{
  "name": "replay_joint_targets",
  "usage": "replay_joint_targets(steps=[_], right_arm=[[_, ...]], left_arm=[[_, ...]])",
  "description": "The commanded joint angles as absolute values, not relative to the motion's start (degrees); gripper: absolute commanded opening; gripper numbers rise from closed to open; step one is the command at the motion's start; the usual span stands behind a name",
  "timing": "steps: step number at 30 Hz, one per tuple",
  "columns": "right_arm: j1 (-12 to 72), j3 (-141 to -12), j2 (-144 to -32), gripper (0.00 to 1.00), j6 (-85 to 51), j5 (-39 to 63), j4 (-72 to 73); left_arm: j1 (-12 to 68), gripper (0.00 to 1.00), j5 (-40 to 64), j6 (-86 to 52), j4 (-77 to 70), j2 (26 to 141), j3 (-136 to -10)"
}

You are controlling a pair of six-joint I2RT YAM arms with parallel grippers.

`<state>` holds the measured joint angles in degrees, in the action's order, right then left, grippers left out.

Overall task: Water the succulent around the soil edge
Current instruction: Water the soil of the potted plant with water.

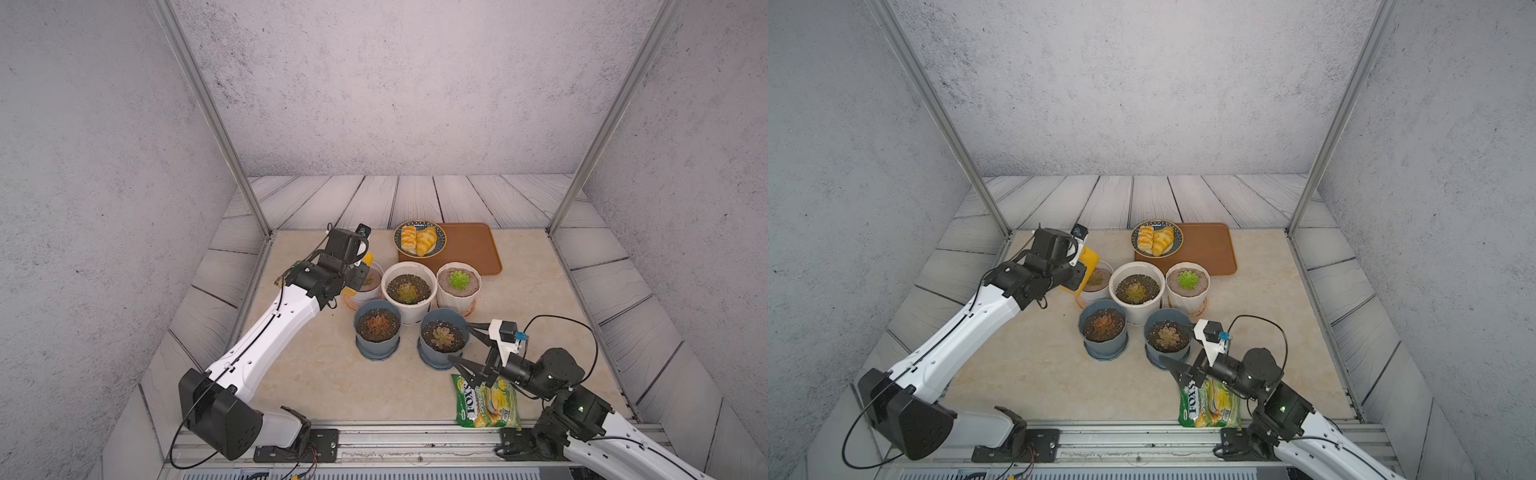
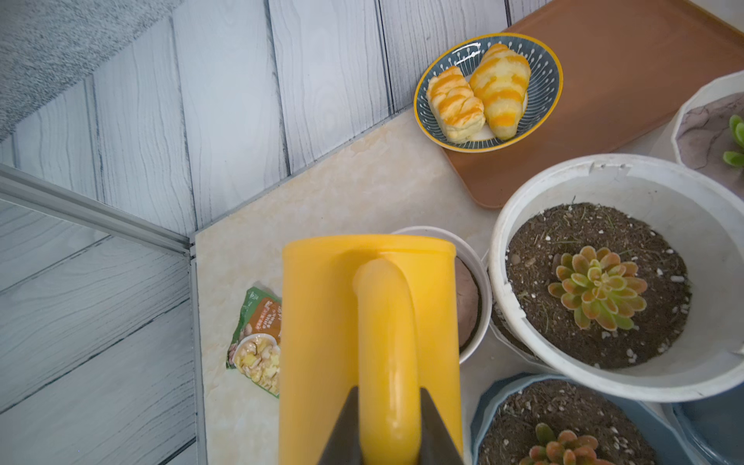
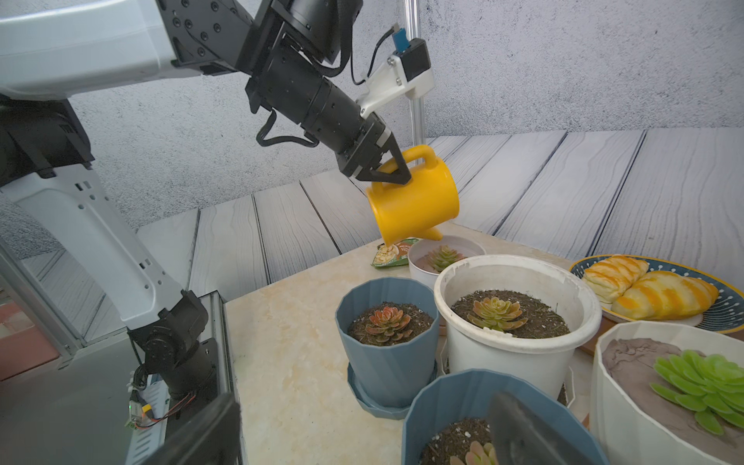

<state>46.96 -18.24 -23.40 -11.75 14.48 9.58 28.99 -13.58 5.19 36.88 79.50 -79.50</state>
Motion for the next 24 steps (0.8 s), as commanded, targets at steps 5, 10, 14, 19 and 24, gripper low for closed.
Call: replay_joint_targets(steps=[5, 10, 14, 19, 24], right_arm=[[47.0, -19.7, -22.7, 0.99, -11.3, 14.6, 9.0], [47.0, -19.7, -22.8, 0.99, -11.3, 14.6, 8.9], [47.0, -19.7, -23.0, 0.99, -11.3, 14.6, 9.1], [47.0, -19.8, -23.5, 0.99, -11.4, 14.8, 9.3], [47.0, -19.7, -23.4, 0.99, -11.4, 14.9, 9.2]], left_arm=[[28.8, 0.00, -14.2, 6.4, 36.0, 83.2, -83.9], [28.8, 0.00, -12.5, 6.0, 35.8, 84.6, -85.9], [28.8, 0.00, -11.0, 5.4, 35.5, 85.1, -86.8], [28.8, 0.00, -8.9, 4.8, 34.5, 85.0, -86.0], [28.8, 0.00, -5.9, 2.9, 34.1, 83.8, -85.0]])
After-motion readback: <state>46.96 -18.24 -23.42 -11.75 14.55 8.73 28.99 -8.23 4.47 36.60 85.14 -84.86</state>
